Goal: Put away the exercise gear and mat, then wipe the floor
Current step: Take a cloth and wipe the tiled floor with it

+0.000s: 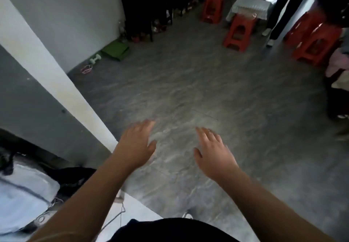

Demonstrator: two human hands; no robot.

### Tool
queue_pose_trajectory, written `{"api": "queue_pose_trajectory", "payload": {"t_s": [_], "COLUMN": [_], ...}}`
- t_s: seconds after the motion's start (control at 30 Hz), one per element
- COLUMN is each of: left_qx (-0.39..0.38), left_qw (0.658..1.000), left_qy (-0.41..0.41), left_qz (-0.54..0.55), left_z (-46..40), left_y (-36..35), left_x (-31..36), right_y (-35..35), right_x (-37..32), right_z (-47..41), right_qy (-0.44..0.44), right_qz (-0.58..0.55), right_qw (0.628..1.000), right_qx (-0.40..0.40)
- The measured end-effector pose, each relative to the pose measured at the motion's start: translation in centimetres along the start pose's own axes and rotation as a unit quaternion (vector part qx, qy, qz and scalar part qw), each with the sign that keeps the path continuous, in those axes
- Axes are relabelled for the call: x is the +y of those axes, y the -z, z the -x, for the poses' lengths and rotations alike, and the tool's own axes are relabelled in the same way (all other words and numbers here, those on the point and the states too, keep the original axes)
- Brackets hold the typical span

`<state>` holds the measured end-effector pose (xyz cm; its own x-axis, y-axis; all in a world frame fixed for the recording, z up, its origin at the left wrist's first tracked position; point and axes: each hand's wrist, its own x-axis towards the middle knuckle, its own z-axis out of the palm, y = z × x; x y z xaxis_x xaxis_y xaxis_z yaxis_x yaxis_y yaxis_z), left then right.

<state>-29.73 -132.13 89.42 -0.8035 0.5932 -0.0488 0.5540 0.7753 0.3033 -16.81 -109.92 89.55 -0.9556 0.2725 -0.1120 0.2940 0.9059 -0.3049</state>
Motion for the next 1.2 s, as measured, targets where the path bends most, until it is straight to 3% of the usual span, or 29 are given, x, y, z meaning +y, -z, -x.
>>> {"api": "queue_pose_trajectory", "payload": {"t_s": [0.17, 0.4, 0.73, 0.93, 1.2], "left_qx": [-0.005, -0.015, -0.050, -0.042, -0.020], "left_qw": [0.999, 0.996, 0.997, 0.997, 0.996], "left_qy": [0.046, 0.085, 0.045, 0.030, 0.073], "left_qz": [-0.002, -0.004, -0.039, -0.061, -0.052], "left_z": [-10.3, -26.5, -51.8, -68.1, -93.5], "left_y": [2.0, 2.2, 9.4, 12.2, 14.6], "left_x": [-2.7, -12.1, -20.7, -22.7, -26.7], "right_y": [3.1, 3.0, 7.6, 9.6, 13.5], "right_x": [-0.3, -2.1, -6.2, -4.6, -0.2], "right_z": [-12.3, -31.6, -59.0, -75.3, -101.5], "right_qy": [0.027, 0.069, 0.051, 0.049, 0.092], "right_qz": [-0.003, 0.028, 0.013, -0.003, 0.001], "right_qw": [0.999, 0.997, 0.998, 0.998, 0.996], "right_qx": [-0.024, -0.009, 0.017, 0.035, 0.016]}}
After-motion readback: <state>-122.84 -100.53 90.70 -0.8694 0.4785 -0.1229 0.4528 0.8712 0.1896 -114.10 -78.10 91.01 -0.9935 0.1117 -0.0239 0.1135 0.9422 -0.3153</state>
